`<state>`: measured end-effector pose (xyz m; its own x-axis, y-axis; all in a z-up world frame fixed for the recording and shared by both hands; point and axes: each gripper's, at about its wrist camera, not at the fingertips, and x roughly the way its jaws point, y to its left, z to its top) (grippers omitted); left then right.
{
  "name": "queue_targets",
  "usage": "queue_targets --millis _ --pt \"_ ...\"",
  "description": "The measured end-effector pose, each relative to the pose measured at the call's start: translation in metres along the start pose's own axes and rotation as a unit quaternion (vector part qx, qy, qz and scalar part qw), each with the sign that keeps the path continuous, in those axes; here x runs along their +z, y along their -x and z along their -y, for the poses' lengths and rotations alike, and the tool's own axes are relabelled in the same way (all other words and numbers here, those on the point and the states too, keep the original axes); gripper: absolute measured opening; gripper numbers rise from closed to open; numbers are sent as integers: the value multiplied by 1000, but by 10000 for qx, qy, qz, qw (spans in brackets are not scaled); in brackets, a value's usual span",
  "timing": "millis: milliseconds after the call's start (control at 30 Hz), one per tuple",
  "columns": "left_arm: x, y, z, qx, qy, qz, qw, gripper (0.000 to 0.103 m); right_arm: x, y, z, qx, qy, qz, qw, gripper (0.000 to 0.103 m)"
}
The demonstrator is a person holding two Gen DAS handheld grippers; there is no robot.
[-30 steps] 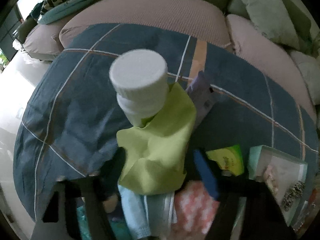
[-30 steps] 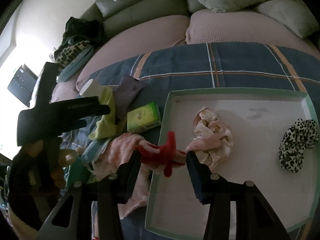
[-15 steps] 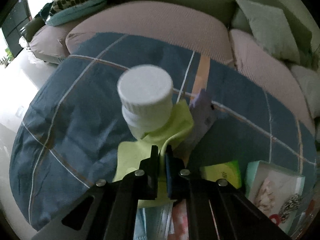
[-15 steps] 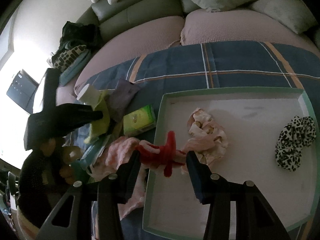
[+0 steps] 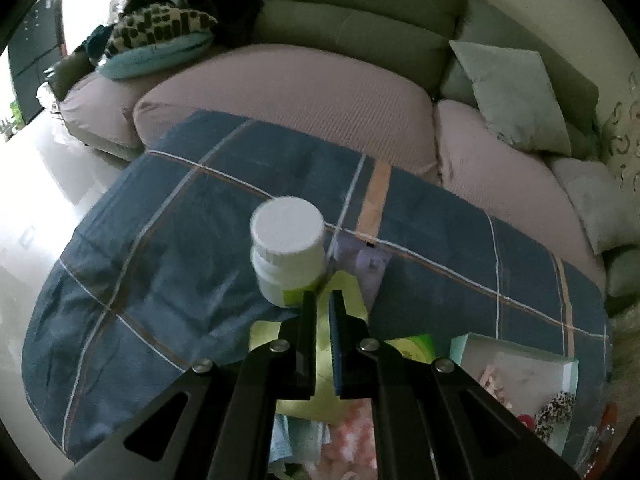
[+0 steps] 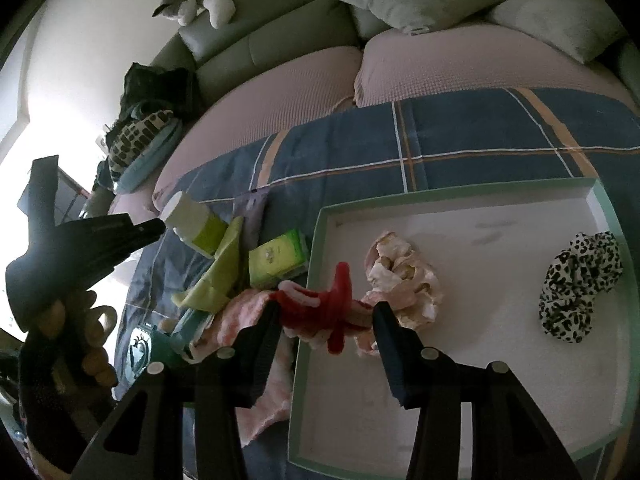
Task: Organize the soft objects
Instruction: 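Grasp the lime-green cloth with the left gripper while the right gripper holds the red toy, then lift and carry the green cloth and red toy toward the white tray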
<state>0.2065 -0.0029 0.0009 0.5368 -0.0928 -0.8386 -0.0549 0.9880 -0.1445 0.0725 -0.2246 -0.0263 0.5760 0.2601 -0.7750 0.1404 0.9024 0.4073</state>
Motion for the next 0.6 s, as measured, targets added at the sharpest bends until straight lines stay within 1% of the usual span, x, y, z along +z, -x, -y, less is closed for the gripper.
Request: queue_targets --millis 67,133,167,200,267,333,400,467,500,567,600 --pt "-1 -8 2 -175 7 -139 9997 6 0 1 0 9 -12 4 10000 50" --pt "-3 -17 9 -141 -141 -254 9995 8 0 1 1 12 -27 15 10000 50" --pt "-5 -22 12 -88 -199 -321 9992 14 0 1 2 12 -36 20 10000 50" --pt "-7 -29 16 -47 -280 -432 9987 31 0 2 3 13 -44 26 10000 50" --pt "-11 -39 19 -50 -354 -584 9977 50 0 2 4 10 -64 24 10000 50" --pt "-16 -47 21 -70 -406 -743 9964 50 0 1 4 9 -75 19 10000 50" --pt "-19 -52 24 -8 -507 -808 9954 50 0 2 4 7 -83 19 10000 50" --pt "-23 -59 27 209 -657 -853 9940 50 0 2 4 7 -87 19 10000 50" --pt "-26 -64 29 422 -773 -916 9919 50 0 2 4 7 -90 18 10000 50" --pt "-30 -71 30 588 -874 -990 9895 50 0 2 5 6 -97 14 10000 50" --pt "-32 -78 30 680 -896 -1102 9875 49 0 2 5 2 -108 13 9999 50"
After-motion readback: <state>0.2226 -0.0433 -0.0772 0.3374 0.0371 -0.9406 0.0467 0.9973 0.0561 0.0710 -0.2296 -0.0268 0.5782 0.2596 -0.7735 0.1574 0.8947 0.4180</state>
